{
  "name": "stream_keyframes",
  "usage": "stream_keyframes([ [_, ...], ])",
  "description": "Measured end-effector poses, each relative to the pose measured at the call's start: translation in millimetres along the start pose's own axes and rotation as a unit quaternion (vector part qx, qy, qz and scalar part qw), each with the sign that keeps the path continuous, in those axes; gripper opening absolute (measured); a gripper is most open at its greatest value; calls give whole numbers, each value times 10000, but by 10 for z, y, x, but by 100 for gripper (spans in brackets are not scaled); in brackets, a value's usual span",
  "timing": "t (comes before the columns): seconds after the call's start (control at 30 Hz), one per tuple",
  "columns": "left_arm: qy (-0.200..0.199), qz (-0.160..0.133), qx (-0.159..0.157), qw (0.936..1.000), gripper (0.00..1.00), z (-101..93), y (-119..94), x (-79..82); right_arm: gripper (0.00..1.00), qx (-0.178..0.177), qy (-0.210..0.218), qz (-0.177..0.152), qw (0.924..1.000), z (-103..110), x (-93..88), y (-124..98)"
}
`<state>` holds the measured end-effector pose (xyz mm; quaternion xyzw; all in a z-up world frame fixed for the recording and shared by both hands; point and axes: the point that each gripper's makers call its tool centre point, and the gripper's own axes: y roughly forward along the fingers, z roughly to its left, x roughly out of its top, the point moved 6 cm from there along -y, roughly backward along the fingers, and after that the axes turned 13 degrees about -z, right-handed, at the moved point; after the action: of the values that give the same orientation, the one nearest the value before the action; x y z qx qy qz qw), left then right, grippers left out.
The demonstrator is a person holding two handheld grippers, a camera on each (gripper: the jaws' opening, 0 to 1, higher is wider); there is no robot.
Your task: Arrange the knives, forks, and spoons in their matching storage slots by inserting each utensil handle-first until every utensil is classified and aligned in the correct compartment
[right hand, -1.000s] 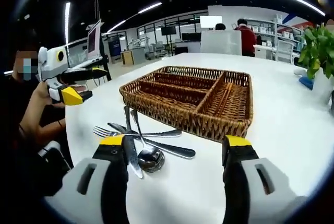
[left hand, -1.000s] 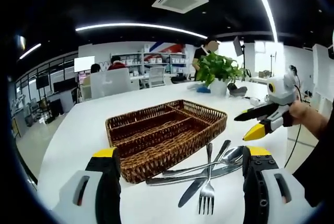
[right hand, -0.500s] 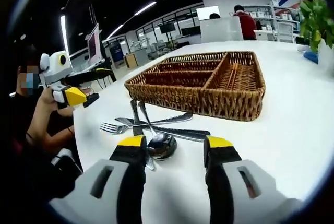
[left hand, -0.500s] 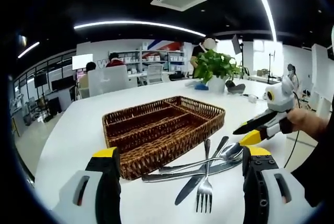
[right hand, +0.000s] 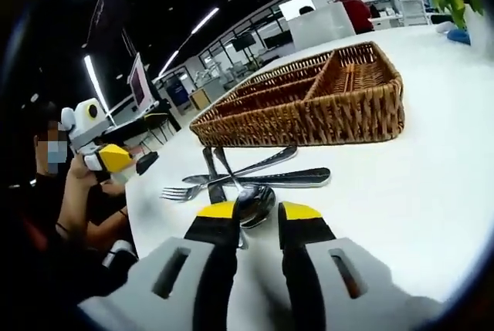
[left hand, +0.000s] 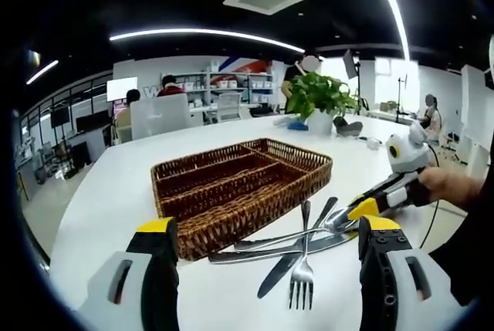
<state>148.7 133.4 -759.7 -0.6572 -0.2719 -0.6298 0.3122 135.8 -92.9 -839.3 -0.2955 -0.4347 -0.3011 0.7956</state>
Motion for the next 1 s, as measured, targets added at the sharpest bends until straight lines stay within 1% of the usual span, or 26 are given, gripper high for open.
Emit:
stream_keyframes([
  [0.17, 12, 25, -23, 10000, 99, -11, -2, -9, 12, -40, 80, 13, 10000, 11, 2, 23],
  [0.43, 22, 21, -47, 10000, 99, -20, 0, -1, 5, -118, -57, -9, 9999, 26, 52, 7],
  [0.57, 30, 13, -62, 10000, 99, -26, -1, 4, 1, -132, -59, -59, 9999, 23, 88, -9],
  [0.7, 32, 16, -63, 10000, 99, -28, -5, 3, 1, -121, -99, -16, 9999, 12, 86, -24],
  [1.0, 60, 22, -67, 10000, 99, -34, -19, 4, 0, -169, -64, -106, 9998, 18, 90, -36],
])
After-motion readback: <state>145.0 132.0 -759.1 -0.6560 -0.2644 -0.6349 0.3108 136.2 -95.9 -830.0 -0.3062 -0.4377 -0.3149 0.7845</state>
